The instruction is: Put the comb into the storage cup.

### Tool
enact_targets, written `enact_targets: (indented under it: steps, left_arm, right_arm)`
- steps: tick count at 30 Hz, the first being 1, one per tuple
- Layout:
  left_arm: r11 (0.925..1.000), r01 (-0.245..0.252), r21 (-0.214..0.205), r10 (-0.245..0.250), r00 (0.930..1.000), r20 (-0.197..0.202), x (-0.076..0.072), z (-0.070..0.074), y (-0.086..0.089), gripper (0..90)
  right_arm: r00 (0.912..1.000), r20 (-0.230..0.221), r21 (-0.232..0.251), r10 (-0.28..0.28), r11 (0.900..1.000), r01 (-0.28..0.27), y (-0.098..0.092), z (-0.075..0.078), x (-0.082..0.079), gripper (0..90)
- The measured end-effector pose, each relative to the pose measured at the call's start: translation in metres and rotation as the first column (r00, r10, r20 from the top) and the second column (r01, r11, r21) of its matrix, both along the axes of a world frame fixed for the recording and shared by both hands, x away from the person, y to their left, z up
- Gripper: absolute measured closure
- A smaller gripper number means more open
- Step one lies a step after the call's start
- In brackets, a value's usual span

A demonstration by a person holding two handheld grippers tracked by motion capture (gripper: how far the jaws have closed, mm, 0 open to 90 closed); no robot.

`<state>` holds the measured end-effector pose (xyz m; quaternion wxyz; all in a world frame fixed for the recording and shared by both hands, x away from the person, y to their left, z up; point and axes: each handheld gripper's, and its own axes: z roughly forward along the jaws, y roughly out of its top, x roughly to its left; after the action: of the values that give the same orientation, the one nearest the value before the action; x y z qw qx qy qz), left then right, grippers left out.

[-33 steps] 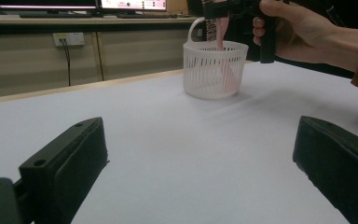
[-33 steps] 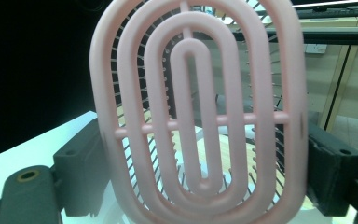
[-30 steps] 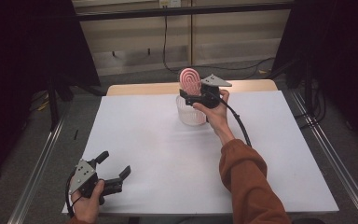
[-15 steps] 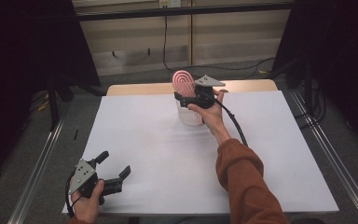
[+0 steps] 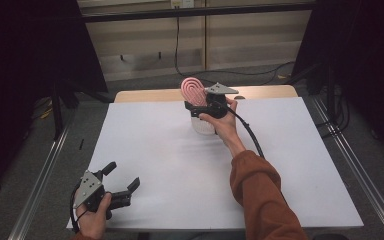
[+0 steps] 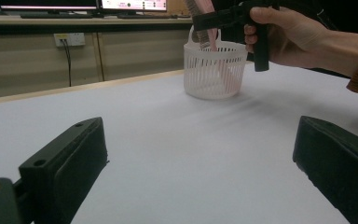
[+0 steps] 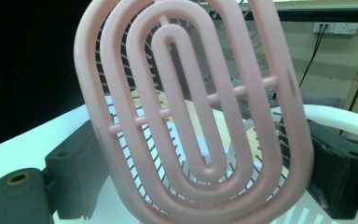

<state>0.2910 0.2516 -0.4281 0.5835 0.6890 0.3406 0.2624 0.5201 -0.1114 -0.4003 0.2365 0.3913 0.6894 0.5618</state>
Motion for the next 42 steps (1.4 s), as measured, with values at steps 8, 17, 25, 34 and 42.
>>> enact_targets:
  steps: [8,17,25,34,42]
  left_arm:
    - [1.0,-0.001,0.001,0.001,1.0,-0.001,0.0,0.0,0.0,2.9]
    - [1.0,-0.002,-0.001,0.002,1.0,0.0,-0.001,0.0,0.0,2.9]
    - [1.0,-0.003,-0.001,0.003,1.0,0.0,0.0,0.0,0.001,2.9]
    - [1.0,-0.005,-0.004,0.005,1.0,-0.001,-0.001,0.0,0.001,2.9]
    - [1.0,-0.005,0.0,0.005,1.0,0.002,-0.001,0.001,0.001,2.9]
  right_arm:
    - [0.9998,0.004,-0.055,0.021,0.9983,-0.021,0.004,-0.003,-0.002,11.9]
    - [0.9991,-0.027,-0.082,0.031,0.9961,-0.033,0.005,-0.006,-0.003,11.2]
    - [0.9975,-0.056,-0.081,0.043,0.9956,-0.047,0.007,-0.012,-0.003,11.7]
    - [0.9967,-0.066,-0.084,0.047,0.9951,-0.053,0.006,-0.014,-0.004,12.7]
    - [0.9971,-0.064,-0.082,0.041,0.9956,-0.046,0.002,-0.014,-0.005,14.7]
